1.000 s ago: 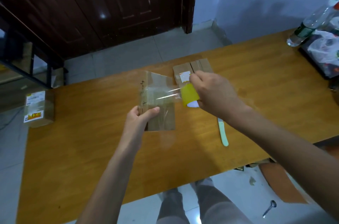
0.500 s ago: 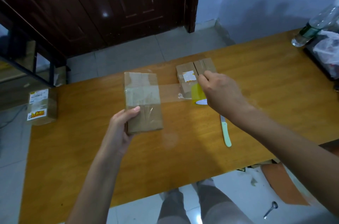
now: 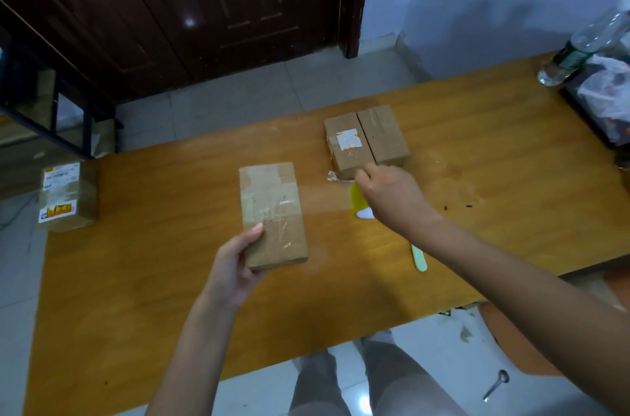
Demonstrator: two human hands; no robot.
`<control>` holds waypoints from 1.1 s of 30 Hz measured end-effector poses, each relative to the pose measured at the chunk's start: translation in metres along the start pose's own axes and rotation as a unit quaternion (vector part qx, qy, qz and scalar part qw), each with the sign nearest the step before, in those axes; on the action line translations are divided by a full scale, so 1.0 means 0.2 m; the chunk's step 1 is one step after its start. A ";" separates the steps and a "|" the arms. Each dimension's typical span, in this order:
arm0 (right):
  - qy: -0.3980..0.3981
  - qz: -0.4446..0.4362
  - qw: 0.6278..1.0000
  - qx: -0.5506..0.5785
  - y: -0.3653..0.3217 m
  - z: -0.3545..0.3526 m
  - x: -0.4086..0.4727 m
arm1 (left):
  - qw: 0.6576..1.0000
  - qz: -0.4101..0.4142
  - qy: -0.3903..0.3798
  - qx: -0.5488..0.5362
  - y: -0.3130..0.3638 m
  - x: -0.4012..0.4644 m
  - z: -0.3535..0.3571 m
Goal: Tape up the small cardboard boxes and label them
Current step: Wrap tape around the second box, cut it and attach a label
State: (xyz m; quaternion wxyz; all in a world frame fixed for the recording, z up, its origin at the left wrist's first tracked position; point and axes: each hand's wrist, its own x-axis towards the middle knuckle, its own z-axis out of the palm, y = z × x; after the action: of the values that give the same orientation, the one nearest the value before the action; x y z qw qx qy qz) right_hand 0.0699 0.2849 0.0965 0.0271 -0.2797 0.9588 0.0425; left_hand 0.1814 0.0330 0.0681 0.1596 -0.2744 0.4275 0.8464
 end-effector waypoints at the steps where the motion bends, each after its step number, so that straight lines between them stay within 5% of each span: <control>1: -0.031 -0.001 1.000 -0.003 -0.01 0.05 -0.01 | 1.000 -0.016 0.018 -0.005 -0.07 0.03 -0.04; 8: -0.114 0.004 0.993 -0.023 -0.09 0.41 -0.04 | 0.994 -0.084 0.063 0.030 -0.44 0.24 -0.26; 14: -0.076 -0.007 0.996 -0.048 -0.07 0.45 -0.01 | 0.975 -0.018 0.106 0.195 -0.52 0.33 -0.26; 17: -0.111 -0.008 0.993 -0.039 -0.06 0.50 -0.05 | 0.899 0.038 0.154 0.408 -0.55 0.34 -0.25; 21: -0.095 -0.010 0.995 -0.009 -0.02 0.52 -0.08 | 0.721 0.044 0.199 0.662 -0.53 0.33 -0.31; 25: -0.082 0.020 0.995 0.054 0.02 0.52 -0.11 | 0.707 0.061 0.209 0.673 -0.46 0.31 -0.28; 29: -0.062 0.045 0.993 0.085 0.05 0.53 -0.15 | 0.687 0.246 0.250 0.636 -0.32 0.35 -0.09; 33: -0.045 0.049 0.993 0.095 0.06 0.55 -0.18 | 0.635 0.274 0.177 0.700 -0.28 0.55 0.13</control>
State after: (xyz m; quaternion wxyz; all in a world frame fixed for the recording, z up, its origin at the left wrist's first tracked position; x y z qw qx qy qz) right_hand 0.0965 0.3253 -0.0084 0.0945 -0.2263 0.9688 -0.0345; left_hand 0.1128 0.0909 -0.0214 -0.0140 -0.0957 0.9676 0.2334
